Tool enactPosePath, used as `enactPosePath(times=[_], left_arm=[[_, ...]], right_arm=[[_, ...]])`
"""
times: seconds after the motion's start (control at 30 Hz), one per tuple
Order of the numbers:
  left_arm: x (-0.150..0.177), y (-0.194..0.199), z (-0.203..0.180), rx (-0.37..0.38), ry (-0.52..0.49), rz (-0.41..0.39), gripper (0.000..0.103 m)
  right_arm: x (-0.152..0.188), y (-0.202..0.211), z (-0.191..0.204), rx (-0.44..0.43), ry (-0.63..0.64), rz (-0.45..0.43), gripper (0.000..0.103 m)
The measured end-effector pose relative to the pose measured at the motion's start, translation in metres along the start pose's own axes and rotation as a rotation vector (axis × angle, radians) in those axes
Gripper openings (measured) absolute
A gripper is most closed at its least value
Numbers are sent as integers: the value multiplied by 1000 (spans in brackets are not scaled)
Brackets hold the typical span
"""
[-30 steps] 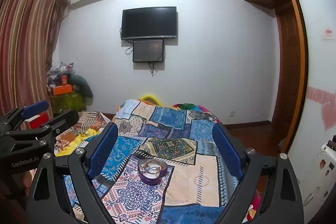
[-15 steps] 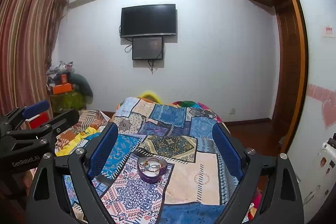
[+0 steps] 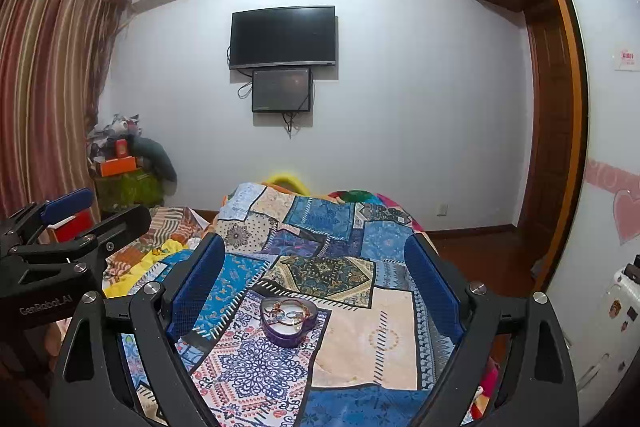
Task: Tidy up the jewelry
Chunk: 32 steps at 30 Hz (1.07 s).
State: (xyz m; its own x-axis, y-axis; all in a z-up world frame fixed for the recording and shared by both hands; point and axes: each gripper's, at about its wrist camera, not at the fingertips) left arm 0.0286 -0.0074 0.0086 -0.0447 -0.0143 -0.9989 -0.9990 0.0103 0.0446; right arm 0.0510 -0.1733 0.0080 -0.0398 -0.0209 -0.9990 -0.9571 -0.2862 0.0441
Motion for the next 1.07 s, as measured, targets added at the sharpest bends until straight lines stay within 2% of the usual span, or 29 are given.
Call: enactPosePath(times=[0.43, 0.7, 1.07], left_arm=[[-1, 0, 0, 5, 10, -2, 102], [0, -1, -3, 29, 13, 9, 102], [3, -3, -1, 25, 13, 17, 102]], right_arm=[[-1, -1, 0, 1, -3, -2, 89], [0, 0, -2, 7, -10, -6, 89], [1, -3, -2, 8, -22, 3, 89]])
Point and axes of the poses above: each gripper's, at about its wrist camera, not at the fingertips, and y roughly against the way its jaws point, z to its left, x to its underside, and after that the axes turned 9 degrees about -z, right-handed
